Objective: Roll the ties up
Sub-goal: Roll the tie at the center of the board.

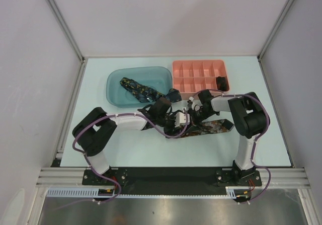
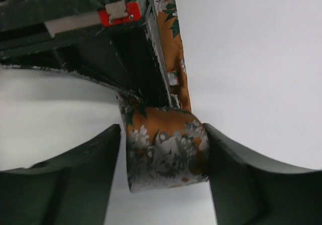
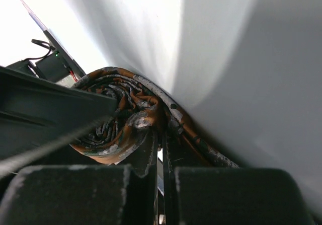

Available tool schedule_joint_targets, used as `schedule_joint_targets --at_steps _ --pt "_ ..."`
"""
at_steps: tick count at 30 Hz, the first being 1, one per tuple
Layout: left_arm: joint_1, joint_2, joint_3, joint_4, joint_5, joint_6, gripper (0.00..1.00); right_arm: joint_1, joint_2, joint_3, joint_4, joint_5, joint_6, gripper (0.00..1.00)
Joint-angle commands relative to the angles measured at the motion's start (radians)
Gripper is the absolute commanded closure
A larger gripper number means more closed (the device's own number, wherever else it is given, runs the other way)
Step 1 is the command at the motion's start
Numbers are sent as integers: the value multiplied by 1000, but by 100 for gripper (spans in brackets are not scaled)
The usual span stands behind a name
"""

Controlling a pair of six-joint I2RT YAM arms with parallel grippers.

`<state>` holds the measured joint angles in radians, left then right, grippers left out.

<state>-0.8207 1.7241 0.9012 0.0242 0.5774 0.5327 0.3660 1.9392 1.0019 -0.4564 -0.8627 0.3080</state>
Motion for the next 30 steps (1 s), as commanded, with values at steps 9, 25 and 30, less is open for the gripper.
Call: schedule_joint_targets --at_steps 9,25,30 --pt "-20 46 143 -341 -45 217 63 59 -2 -72 238 82 137 99" --pt "-11 123 265 -509 -100 217 69 20 -264 -149 203 -1 146 56" --pt "-11 130 265 -483 -108 171 67 59 -198 -148 292 17 191 54"
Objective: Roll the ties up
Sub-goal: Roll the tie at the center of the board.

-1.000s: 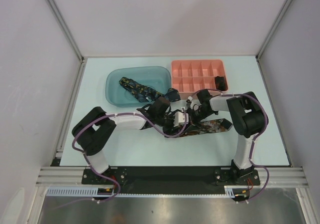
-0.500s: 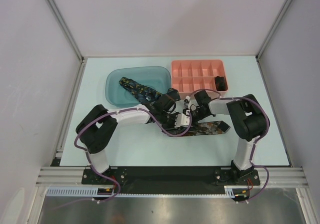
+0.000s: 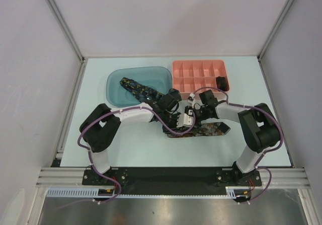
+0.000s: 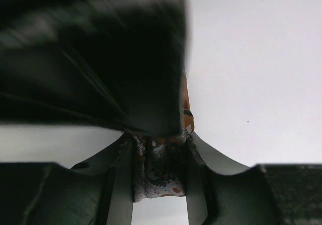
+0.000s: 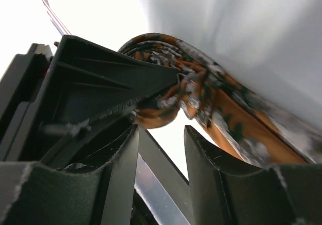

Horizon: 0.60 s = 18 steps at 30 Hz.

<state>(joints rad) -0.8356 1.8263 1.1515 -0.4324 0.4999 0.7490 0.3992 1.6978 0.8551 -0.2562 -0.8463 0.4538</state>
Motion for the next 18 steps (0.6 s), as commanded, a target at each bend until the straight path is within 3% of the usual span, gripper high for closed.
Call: schedule_joint_targets --at_steps 1,5,6,9,15,18 --pt "4 30 14 -22 -32 -51 67 27 55 4 100 3 45 55" --pt "4 34 14 -9 -44 -68 67 26 102 28 109 7 40 60" --pt "4 36 16 -9 -44 -71 65 24 112 35 109 6 36 74" --pt "4 33 13 -2 -50 -80 57 15 120 38 89 10 16 100" --pt "70 -39 -36 101 27 -201 23 -51 135 41 -41 65 -113 100" --pt "98 -94 -87 171 46 -235 12 -83 148 41 -93 88 -165 100"
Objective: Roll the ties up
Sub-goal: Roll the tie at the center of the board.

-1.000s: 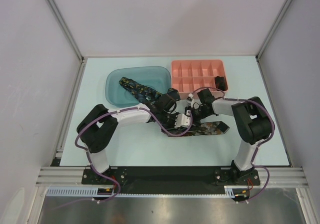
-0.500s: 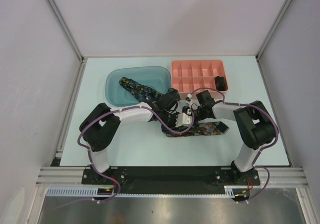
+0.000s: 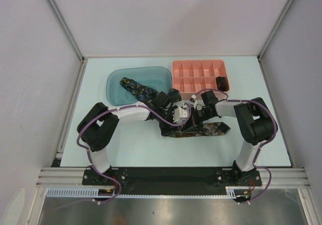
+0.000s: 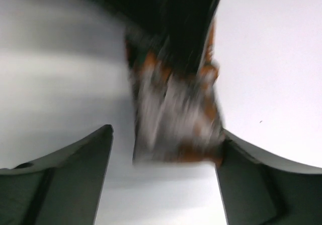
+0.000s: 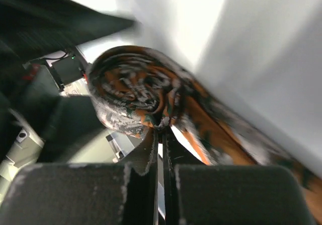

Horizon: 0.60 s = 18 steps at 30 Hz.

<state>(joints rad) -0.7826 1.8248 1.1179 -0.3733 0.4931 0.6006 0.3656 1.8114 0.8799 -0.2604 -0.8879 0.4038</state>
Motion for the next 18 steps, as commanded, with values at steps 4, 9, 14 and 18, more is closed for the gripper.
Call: schedule_joint_targets --at_steps 4,9,14,18 --pt "45 -99 -82 171 87 -97 7 -65 52 28 -137 170 -154 100" --pt "25 -75 -79 255 121 -101 1 -70 75 57 -163 210 -169 100" --pt "-9 -13 -30 275 119 -75 2 -56 100 80 -175 234 -178 100" --pt "-30 17 -9 266 137 -47 6 -44 108 91 -178 236 -177 100"
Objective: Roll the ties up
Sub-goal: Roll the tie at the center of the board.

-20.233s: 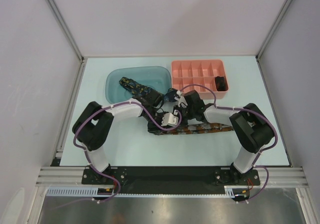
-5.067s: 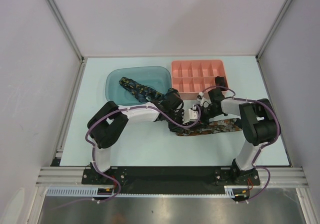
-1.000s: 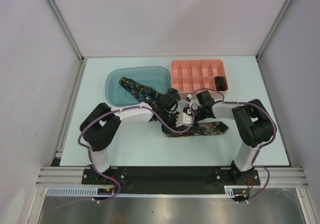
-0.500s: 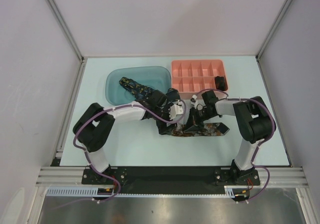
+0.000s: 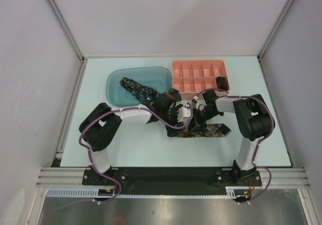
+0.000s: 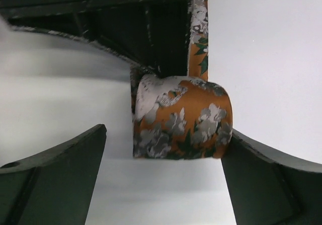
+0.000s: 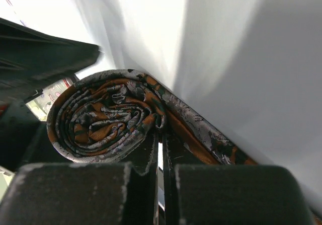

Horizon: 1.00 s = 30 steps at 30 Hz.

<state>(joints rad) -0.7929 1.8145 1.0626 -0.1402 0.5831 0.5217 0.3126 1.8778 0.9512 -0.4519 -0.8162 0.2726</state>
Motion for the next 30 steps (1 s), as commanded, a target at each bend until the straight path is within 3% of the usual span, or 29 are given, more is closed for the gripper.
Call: schedule_joint_targets --at_steps 1,6,8,12,16,18,21,25,30 --pt "-23 35 51 31 47 35 10 11 44 18 13 166 -46 100" --pt "-51 72 95 28 63 12 29 23 57 21 32 151 -35 100" --pt "-66 83 108 31 46 3 43 26 55 20 45 135 -26 100" --pt "-78 98 119 13 3 6 54 17 31 23 45 106 -16 100" --pt "-80 105 134 -134 -80 52 68 -46 -61 34 -36 68 -84 79" --pt "-81 101 128 -173 -110 79 70 -96 -98 37 -91 26 -98 67" --pt "-85 112 123 -219 -160 96 71 -138 -149 41 -157 -33 -122 59" --pt "-86 134 134 -245 -183 101 72 -158 -184 31 -180 -96 -116 56" --pt "-91 155 157 -246 -187 97 71 -110 -169 -5 -88 -133 -4 55"
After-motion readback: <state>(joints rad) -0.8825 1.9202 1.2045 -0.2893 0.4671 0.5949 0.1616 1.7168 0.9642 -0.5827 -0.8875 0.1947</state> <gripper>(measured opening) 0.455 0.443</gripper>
